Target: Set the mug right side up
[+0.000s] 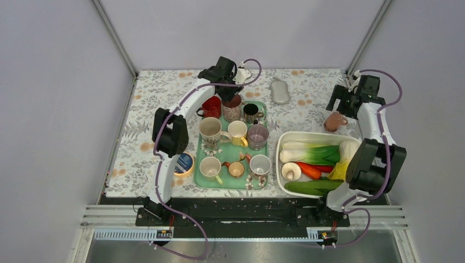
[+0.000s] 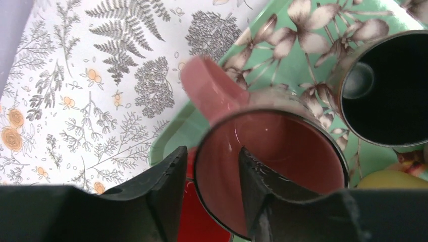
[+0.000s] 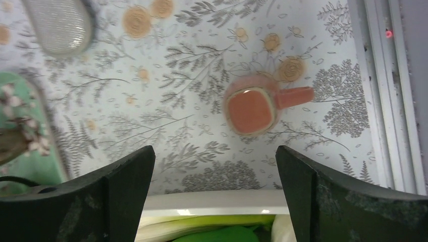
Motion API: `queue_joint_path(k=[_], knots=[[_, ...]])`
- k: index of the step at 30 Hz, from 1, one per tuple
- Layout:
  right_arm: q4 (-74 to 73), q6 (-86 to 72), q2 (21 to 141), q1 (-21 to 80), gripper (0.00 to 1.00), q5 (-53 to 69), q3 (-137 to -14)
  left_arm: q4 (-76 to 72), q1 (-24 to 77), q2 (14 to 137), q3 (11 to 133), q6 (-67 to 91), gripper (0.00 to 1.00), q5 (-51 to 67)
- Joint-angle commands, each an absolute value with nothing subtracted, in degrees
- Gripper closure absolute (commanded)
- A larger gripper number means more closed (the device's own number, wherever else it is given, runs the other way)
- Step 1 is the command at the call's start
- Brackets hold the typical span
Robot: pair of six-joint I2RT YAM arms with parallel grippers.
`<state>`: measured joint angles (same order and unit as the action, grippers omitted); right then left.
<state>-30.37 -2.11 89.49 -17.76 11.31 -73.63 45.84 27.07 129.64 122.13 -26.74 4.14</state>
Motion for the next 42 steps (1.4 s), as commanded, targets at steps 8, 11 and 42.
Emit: queue_joint_path(k=[8,11,42], knots=[[-28.23,34.01,95.46,-17.85,0.01,17.52,-78.71,41.23,26.02,120.73,124.37,-25.64,0.28,8.89],[-29.01,53.51,94.37,-17.93,0.01,23.98,-77.46,42.01,25.93,116.91,121.52,-26.53,0.25,11.13],[-63.87,82.09,122.16,-18.40,0.01,15.93,-102.69,56.60,25.13,111.25,116.53,-30.81,0.17,19.51]])
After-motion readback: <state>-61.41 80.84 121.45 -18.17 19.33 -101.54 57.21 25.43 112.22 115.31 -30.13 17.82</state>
